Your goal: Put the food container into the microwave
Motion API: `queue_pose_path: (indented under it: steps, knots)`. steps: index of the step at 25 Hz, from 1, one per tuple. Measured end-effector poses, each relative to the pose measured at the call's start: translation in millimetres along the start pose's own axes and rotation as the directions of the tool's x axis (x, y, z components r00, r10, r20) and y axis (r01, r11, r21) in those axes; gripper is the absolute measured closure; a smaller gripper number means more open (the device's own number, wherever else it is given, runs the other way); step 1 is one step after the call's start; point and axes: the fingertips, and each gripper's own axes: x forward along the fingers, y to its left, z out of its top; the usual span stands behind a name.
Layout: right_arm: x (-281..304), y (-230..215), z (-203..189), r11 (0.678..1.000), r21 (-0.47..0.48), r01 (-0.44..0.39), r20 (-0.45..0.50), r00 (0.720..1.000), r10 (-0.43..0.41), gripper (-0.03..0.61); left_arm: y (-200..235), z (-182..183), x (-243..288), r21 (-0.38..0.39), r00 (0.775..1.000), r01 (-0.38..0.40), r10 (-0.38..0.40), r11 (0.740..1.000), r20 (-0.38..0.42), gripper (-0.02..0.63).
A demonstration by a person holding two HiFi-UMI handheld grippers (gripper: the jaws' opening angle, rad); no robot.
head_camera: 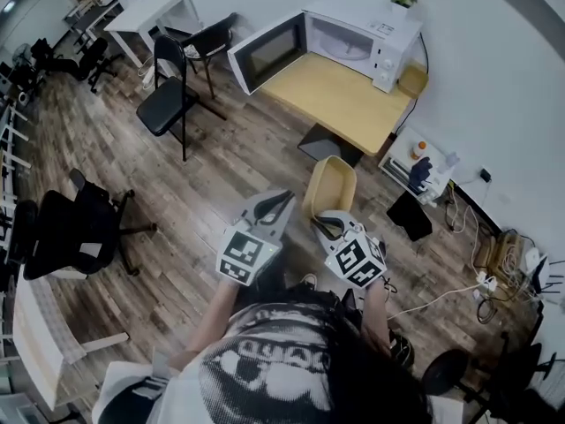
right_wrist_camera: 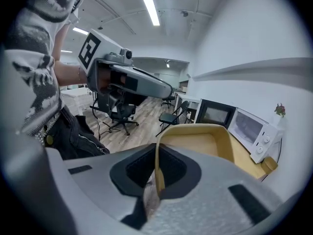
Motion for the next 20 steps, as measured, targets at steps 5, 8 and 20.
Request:
queue_pose_path:
  steps: [5,8,20]
  knots:
    - [33.2,-31.0,3.5,1.000,0.014,0.011,-0.041,0.999,-0.011,0.558,35.8,-5.9,26.4,-0.017,0.999,0.045,-0.045,0.999,0.004,0.597]
    - [61.2,-54.7,17.3,0.999,0.023,0.024,-0.064,0.998,-0.022,0.558,73.0,-4.7,40.7,-0.002,0.998,0.066,-0.066,0.998,0.000,0.597]
    - [175.2,-129.2,95.0,0.997,0.040,0.068,-0.126,0.990,-0.062,0.558,232.5,10.7,81.1,0.022,0.986,0.157,-0.158,0.987,0.043,0.597]
